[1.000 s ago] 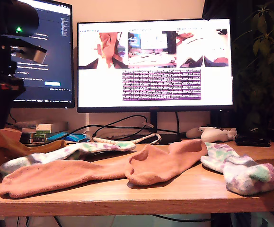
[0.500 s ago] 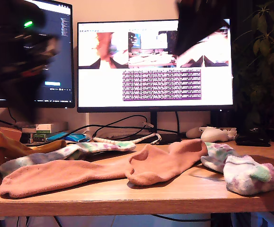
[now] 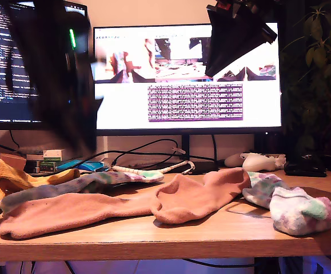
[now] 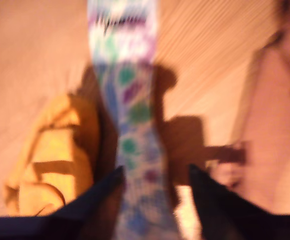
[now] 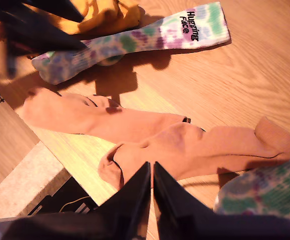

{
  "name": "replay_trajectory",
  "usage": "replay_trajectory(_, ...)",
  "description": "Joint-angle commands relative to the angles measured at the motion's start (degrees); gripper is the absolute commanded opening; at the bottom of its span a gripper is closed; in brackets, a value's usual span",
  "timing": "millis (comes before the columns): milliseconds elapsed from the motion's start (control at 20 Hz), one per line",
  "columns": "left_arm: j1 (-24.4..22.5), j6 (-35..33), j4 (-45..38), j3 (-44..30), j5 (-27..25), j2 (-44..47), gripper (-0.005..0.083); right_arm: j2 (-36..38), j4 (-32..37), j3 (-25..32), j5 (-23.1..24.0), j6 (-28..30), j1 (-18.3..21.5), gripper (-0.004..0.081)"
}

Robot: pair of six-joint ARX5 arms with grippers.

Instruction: Pair up the socks based on colour and pattern, by placing them on top of one another

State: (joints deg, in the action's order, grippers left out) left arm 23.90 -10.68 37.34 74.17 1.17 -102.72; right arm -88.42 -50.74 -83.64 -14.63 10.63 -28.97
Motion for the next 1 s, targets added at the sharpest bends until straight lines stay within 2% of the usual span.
replay_trajectory(0,0.11,0.24,-1.44,-0.61,-0.92,-2.6,0.0516,0.52,0.2,0.0,-0.22,0.37,-0.24,-0.0011)
replay_trajectory(200,0.28,0.22,-1.49,-0.61,-1.9,-5.01,0.0511,0.52,0.26,0.0,-0.24,0.37,-0.24,-0.0011)
replay_trajectory(250,0.28,0.22,-1.33,-0.61,-1.88,-5.29,0.0459,0.52,0.31,0.0,-0.22,0.37,-0.2,-0.0011)
replay_trajectory(300,0.28,0.22,-1.16,-0.61,-1.88,-5.29,0.0354,0.52,0.28,0.0,-0.22,0.37,-0.2,-0.0011)
replay_trajectory(400,0.28,0.22,0.26,0.15,-1.88,-5.16,0.0072,0.52,0.28,0.0,-0.2,1.51,-0.15,-0.0011)
replay_trajectory(450,0.42,0.22,1.84,1.09,-1.44,-5.16,-0.0034,0.52,0.33,0.0,-0.15,2.19,-0.15,-0.0011)
replay_trajectory(600,0.98,0.17,7.37,5.55,0.13,-5.16,-0.0019,0.52,0.7,0.0,0.2,1.88,0.17,-0.001)
replay_trajectory(700,1.68,0.13,10.6,8.9,2.25,-4.9,-0.0019,0.52,2.08,0.0,0.22,0.0,0.59,0.0035)
replay_trajectory(750,2.14,-1.18,11.82,10.58,3.85,-4.85,-0.0019,0.52,3.19,0.0,0.17,1.64,0.59,0.0091)
replay_trajectory(850,2.91,-3.58,15.65,14.4,6.45,-4.83,-0.0019,0.46,6.4,0.0,-0.31,9.2,0.59,0.016)
replay_trajectory(950,3.52,-8.02,19.78,18.27,7.98,-4.83,-0.002,0.39,8.72,0.0,-4.26,17.29,0.59,0.016)
